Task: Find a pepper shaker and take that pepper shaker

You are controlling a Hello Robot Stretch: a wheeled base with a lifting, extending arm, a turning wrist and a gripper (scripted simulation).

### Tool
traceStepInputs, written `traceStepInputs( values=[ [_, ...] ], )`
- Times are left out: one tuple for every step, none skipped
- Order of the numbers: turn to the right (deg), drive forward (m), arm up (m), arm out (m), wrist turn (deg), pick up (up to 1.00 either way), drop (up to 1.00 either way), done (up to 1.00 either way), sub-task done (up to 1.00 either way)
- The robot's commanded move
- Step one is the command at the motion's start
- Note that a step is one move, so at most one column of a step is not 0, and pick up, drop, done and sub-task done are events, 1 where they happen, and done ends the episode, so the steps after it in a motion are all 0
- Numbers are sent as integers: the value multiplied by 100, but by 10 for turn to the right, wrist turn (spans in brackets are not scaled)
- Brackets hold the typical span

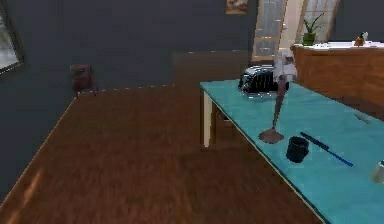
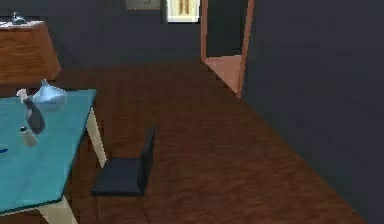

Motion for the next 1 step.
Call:
traceStepInputs(
  values=[
    [450,0,0,0,0,0,0,0,0]
  ],
)
